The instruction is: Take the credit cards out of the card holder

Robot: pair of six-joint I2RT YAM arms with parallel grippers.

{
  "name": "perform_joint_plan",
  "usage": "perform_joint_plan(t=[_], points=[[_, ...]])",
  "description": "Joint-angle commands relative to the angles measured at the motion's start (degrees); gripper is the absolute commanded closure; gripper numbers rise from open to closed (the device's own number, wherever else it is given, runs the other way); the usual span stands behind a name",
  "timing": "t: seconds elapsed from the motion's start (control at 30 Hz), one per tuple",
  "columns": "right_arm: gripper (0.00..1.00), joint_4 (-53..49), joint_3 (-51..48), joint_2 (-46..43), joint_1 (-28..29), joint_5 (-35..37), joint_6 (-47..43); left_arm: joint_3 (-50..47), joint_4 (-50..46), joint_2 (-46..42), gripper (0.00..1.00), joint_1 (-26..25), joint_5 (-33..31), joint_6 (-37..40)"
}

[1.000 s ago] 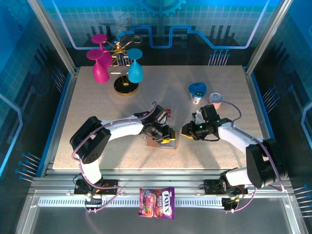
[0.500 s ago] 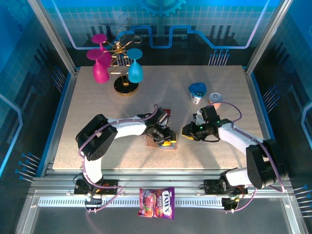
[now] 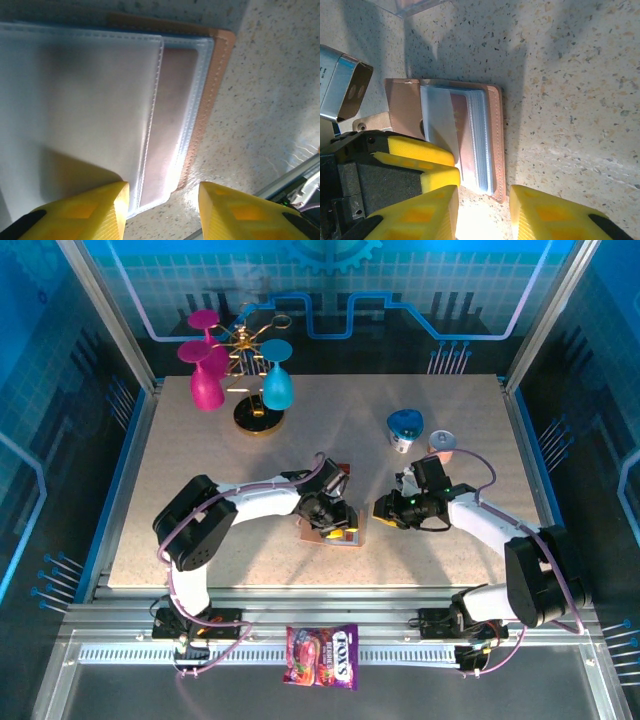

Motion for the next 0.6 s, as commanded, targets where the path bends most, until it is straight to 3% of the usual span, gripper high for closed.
perform_joint_plan(t=[0.0,0.57], points=[[0.66,0.1,-0.8,-1.1,0.6,-0.7,0.4,1.0,-6.9,-1.2,0.57,-0.3,-4.9,2.1],[0.66,0.1,-0.5,-0.5,0.6,-1.0,0.2,5.0,-16.7,-2.1,0.52,-0.4,-13.3,4.9]])
